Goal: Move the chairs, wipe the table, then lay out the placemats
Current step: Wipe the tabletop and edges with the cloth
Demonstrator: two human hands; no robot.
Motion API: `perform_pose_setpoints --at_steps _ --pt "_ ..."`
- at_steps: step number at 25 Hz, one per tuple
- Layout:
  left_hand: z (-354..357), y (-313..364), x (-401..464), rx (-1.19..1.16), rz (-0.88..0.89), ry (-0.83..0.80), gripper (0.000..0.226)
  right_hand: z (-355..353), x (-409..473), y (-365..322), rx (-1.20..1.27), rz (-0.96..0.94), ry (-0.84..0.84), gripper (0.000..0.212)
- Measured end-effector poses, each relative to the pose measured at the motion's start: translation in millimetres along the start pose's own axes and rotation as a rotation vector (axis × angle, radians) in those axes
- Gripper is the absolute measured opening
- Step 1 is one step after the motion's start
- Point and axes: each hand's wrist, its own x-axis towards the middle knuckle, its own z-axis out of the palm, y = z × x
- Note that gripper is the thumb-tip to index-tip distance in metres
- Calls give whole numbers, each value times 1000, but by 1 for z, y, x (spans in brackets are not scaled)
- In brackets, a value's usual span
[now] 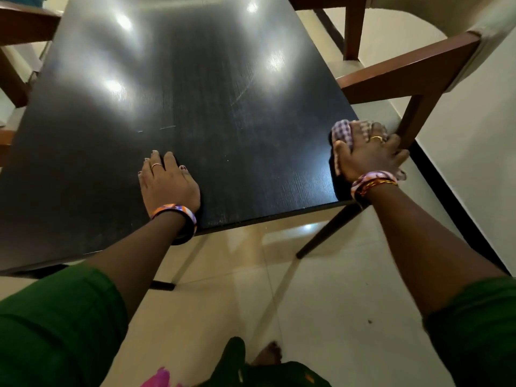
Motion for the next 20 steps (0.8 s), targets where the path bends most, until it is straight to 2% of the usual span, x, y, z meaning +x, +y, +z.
perform_pose_setpoints --at_steps 2,6,8,10,14,16,18,20 --pt "0 1 1 -9 3 -3 47 9 -24 -41 35 -127 0 59" --pt "-1 -2 3 -70 -12 4 48 37 -101 -135 48 -686 -106 59" --pt "-2 -2 4 -96 -16 7 48 36 -99 -140 24 -769 -132 58" --pt "-2 -2 4 -82 -14 6 48 30 -63 -115 -9 -654 -56 57" --pt "0 1 4 -16 -18 -16 49 17 7 -36 -15 -167 -30 62" --pt "0 2 4 -9 -27 -23 50 9 0 -41 -15 -40 -38 65" --pt "0 6 3 -20 -19 -31 50 12 -23 -76 18 -53 -79 64" --pt "-3 2 2 -23 6 -52 50 24 -58 -134 -17 -301 -59 61"
